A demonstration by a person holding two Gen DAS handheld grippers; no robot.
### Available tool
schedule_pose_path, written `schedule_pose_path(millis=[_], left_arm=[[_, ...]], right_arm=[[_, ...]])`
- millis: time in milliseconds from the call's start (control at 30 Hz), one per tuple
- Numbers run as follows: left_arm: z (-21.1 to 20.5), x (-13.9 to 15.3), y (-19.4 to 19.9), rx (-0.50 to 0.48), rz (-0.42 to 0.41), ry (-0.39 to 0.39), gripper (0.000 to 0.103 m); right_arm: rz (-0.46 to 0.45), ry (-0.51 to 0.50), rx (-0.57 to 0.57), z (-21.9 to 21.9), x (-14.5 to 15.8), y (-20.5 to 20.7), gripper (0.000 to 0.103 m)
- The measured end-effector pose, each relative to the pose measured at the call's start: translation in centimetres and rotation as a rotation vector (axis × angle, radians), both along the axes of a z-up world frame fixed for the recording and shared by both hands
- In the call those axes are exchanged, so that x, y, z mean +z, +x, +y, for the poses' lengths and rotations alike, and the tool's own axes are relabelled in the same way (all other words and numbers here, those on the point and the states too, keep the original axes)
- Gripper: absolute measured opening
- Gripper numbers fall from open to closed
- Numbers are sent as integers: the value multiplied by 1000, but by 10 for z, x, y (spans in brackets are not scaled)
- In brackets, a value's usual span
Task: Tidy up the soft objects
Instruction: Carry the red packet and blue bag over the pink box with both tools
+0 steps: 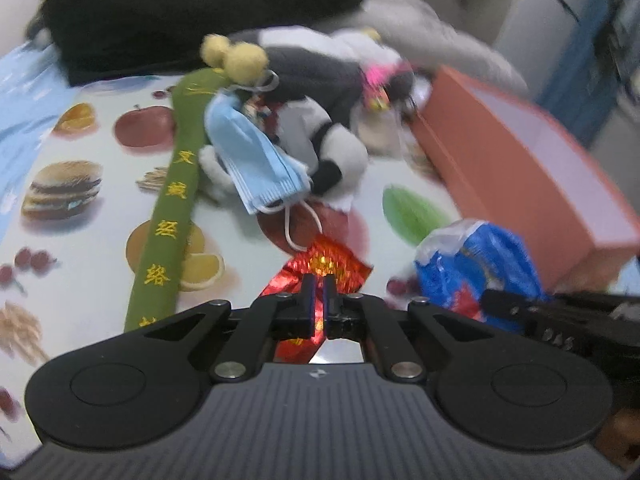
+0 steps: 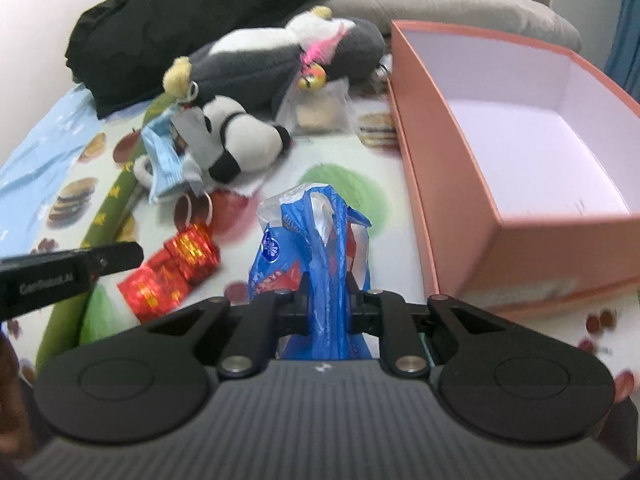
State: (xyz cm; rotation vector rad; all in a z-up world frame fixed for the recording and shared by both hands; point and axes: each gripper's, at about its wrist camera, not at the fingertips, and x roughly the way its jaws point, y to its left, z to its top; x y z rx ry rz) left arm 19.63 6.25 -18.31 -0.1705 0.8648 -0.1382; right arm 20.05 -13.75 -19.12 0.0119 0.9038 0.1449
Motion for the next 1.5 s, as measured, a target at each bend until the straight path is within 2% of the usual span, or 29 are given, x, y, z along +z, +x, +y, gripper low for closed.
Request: schedule_pose_path(millis=[67, 133, 200, 267, 333, 533, 600, 700, 867, 1000, 1133, 1267, 1500], left_arm=[[-5, -3, 6, -77, 8, 41, 19], [-11, -6, 9, -128, -11, 102, 60], [-15, -8, 14, -168, -29, 144, 65], [-19, -13, 23, -223, -25, 155, 69], [-24, -19, 31, -260, -17, 183, 78], [-35, -39, 44, -310, -6, 285, 78], [-33, -41, 46, -299, -17, 260, 76], [-30, -43, 48, -272, -20, 229, 65], [-32, -38, 43, -233, -32, 227, 63], [-34, -23, 31, -199, -46, 210, 63], [-30, 3, 18, -135, -56, 140, 63], [-28, 31, 2, -69, -68, 94, 63], [-33, 83, -31, -26, -135, 24, 64]], right_arm=[[13, 12, -19, -5, -4, -4, 17], [10, 9, -24, -8, -4, -5, 18], [11, 22, -37, -13, -3, -3, 18], [7, 24, -55, -18, -3, 0, 18], [2, 19, -63, -22, -3, 1, 17], [12, 38, -71, -32, -8, 3, 17], [12, 41, -62, -31, -9, 3, 18], [12, 42, -54, -31, -9, 4, 18], [1, 52, -47, -31, -5, 2, 17], [-10, 62, -35, -30, 2, -3, 17], [-33, 69, -19, -27, 17, -12, 17], [-72, 75, -5, -24, 39, -22, 17], [-149, 98, 7, -31, 85, -46, 17]])
